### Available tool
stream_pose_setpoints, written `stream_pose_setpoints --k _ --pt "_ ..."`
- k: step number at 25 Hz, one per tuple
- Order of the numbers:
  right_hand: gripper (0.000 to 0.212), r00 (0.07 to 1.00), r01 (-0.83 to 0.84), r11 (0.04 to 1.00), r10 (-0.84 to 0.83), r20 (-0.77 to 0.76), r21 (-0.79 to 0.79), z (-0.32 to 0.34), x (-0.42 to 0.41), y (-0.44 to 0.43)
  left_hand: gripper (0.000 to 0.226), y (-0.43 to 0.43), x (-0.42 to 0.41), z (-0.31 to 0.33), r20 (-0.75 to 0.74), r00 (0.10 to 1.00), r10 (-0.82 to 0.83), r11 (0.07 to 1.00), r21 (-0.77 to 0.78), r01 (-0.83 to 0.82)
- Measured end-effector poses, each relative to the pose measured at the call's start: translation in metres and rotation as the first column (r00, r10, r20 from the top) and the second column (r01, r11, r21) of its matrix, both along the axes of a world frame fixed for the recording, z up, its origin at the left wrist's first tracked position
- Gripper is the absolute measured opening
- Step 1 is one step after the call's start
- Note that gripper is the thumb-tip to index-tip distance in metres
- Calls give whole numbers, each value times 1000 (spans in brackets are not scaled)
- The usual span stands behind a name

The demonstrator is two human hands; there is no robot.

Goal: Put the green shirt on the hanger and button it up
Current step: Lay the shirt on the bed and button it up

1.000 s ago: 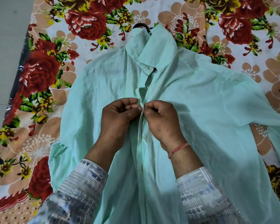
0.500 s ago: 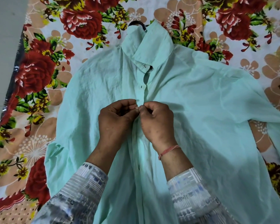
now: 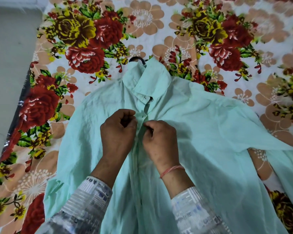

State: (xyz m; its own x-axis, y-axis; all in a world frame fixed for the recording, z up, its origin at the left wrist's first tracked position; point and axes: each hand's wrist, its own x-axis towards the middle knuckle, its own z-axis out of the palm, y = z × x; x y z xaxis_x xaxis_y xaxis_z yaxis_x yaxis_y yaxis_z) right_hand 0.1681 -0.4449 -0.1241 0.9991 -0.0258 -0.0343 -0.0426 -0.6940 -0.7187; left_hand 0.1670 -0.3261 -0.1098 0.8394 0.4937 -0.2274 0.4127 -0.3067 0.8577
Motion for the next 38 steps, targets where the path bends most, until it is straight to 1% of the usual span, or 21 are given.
stream_pose_setpoints --k 2,4,6,8,9,10,11,13,14,16,18,20,22,24,27,31,35,38 --pt "23 994 108 992 -109 10 65 -1 21 -3 16 -4 19 0 -24 999 -46 999 10 46" --pt "21 988 145 985 -139 -69 95 -4 37 0 23 -6 34 -5 -115 987 -110 992 54 116" --pt "17 988 120 990 -112 -104 78 -11 43 1 24 -7 43 -11 -171 977 -125 986 90 142" --pt "14 994 75 997 -72 -78 34 -15 43 0 19 -6 44 -14 -175 977 -121 979 142 146" --pt "16 996 64 998 -62 -68 18 -18 42 -1 20 -5 43 -15 -179 978 -108 980 144 135" --pt "18 996 60 998 -59 -61 12 -20 40 -1 20 -3 40 -17 -177 981 -75 992 85 91" --pt "20 997 60 998 -59 -51 10 -22 39 -1 19 0 39 -18 -173 985 -27 999 -29 23" --pt "22 997 67 998 -67 -26 3 -26 37 1 22 6 38 -20 -187 981 43 960 -265 -93" --pt "19 997 75 997 -75 -16 -4 -27 37 3 25 7 38 -20 -189 981 47 939 -326 -108" --pt "7 996 93 995 -93 -6 -24 -27 39 7 27 6 38 -17 -190 981 35 925 -366 -104" --pt "9 988 149 989 -148 -37 15 -25 43 8 23 5 38 -15 -195 979 63 900 -413 -140" --pt "10 974 212 972 -201 -108 104 -18 47 6 17 6 38 -17 -194 979 63 873 -464 -148" --pt "10 966 220 959 -189 -179 178 -13 50 5 14 8 38 -19 -175 984 36 862 -493 -120" --pt "10 962 210 953 -162 -219 220 -10 51 3 17 7 37 -21 -165 986 23 852 -513 -106" --pt "9 959 212 946 -153 -239 247 -9 51 1 22 10 35 -22 -165 986 23 841 -529 -108" --pt "8 963 191 943 -127 -236 272 -10 53 0 16 12 35 -21 -139 990 -3 840 -538 -73" --pt "8 949 211 909 -103 -299 358 -15 55 -3 16 11 35 -24 -121 993 1 857 -512 -63" --pt "12 942 184 905 -50 -333 384 -20 57 -5 20 9 30 -29 -80 997 -20 871 -491 -22"
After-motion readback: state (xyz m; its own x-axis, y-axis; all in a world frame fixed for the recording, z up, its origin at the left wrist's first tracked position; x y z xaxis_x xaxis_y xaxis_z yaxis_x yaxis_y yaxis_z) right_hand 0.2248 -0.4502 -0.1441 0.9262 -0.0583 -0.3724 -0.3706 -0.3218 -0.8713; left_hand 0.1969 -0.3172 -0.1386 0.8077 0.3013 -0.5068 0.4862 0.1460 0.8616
